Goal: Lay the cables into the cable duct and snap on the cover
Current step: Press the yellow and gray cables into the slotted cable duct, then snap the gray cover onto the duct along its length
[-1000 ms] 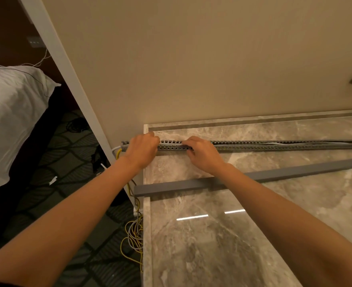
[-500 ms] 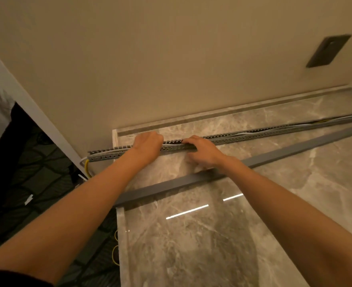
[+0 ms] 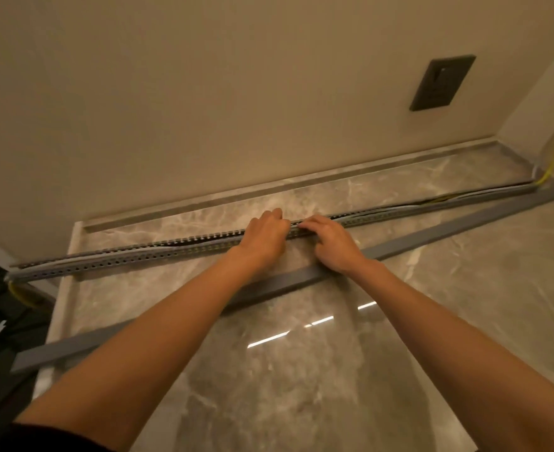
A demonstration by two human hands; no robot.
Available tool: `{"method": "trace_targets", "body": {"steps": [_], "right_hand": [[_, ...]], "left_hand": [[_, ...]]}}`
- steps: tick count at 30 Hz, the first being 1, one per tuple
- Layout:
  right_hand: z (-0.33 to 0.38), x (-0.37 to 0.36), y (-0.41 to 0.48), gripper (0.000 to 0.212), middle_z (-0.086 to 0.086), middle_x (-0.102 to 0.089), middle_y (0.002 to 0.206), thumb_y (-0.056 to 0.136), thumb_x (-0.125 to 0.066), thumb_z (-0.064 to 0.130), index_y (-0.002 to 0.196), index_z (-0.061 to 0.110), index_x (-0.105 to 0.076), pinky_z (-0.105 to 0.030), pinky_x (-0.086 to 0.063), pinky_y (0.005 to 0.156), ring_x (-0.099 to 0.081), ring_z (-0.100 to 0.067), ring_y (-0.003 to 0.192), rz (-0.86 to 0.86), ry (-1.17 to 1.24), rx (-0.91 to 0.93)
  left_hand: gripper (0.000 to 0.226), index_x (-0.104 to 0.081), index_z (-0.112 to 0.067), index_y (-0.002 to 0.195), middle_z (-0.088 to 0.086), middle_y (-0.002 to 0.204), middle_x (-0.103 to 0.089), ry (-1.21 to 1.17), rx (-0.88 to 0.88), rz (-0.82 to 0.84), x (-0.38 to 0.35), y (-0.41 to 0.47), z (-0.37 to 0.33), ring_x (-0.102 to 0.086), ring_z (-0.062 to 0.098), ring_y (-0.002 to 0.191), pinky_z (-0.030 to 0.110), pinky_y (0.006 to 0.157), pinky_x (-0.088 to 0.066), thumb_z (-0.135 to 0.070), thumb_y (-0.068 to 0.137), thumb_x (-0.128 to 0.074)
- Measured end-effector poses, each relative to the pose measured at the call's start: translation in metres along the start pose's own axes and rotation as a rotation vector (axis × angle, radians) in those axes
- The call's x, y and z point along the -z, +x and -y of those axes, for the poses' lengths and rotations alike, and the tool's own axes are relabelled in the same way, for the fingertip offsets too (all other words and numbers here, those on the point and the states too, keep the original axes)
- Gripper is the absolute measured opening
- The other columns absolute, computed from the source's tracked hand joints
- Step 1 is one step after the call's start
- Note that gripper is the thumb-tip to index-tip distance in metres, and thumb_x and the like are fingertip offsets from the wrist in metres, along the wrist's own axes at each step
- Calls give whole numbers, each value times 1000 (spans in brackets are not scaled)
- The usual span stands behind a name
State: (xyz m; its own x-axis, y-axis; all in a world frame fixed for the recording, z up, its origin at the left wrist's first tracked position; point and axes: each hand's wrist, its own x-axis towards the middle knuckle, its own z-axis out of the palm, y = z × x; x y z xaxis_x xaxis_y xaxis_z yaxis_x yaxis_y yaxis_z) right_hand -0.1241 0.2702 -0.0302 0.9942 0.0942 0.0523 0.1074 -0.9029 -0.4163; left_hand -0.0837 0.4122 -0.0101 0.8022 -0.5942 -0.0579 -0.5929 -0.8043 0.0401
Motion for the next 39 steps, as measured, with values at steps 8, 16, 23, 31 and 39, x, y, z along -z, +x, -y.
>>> {"method": "trace_targets", "body": {"steps": [8, 16, 23, 31, 39], "right_hand": [[-49, 35, 11, 57, -15, -59, 129, 72, -41, -15, 121, 7, -58, -30, -35, 108, -50, -24, 123, 144, 271, 23], [-148, 75, -24, 22, -14, -66, 101, 76, -54, -3, 87, 6, -70, -23, -39, 83, -59, -27, 98, -45, 242, -201], [-214, 100, -77, 44, -20, -54, 123, 76, -59, -3, 119, 2, -57, -33, -33, 103, -47, -33, 118, 59, -15, -272], [-220, 105, -75, 42, -13, -50, 121, 78, -68, 25, 115, 10, -55, -36, -33, 99, -43, -29, 115, 80, -185, -193], [-276, 138, -74, 30, -15, -64, 112, 78, -68, 28, 100, 9, -62, -36, -38, 94, -54, -31, 109, 24, -300, -237]], "left_hand": [[24, -59, 3, 106, 17, 116, -55, -4, 358, -33, -4, 20, -40, -48, 33, 108, 42, 86, -44, -7, 87, -49], [36, -59, 2, 106, 20, 120, -51, -115, 250, -53, 11, 58, -127, -50, 36, 109, 45, 86, -45, -29, 90, -53], [47, -50, -2, 112, 20, 121, -50, -238, -6, 124, -20, 74, -183, -48, 35, 112, 42, 92, -40, -37, 82, -64], [37, -56, -3, 101, 20, 116, -56, -233, -21, 245, -15, 85, -175, -53, 34, 106, 36, 82, -43, -32, 81, -64], [38, -60, -4, 107, 15, 116, -58, -104, 88, 499, 13, 117, -185, -54, 29, 101, 34, 80, -43, -32, 81, -67]]}}
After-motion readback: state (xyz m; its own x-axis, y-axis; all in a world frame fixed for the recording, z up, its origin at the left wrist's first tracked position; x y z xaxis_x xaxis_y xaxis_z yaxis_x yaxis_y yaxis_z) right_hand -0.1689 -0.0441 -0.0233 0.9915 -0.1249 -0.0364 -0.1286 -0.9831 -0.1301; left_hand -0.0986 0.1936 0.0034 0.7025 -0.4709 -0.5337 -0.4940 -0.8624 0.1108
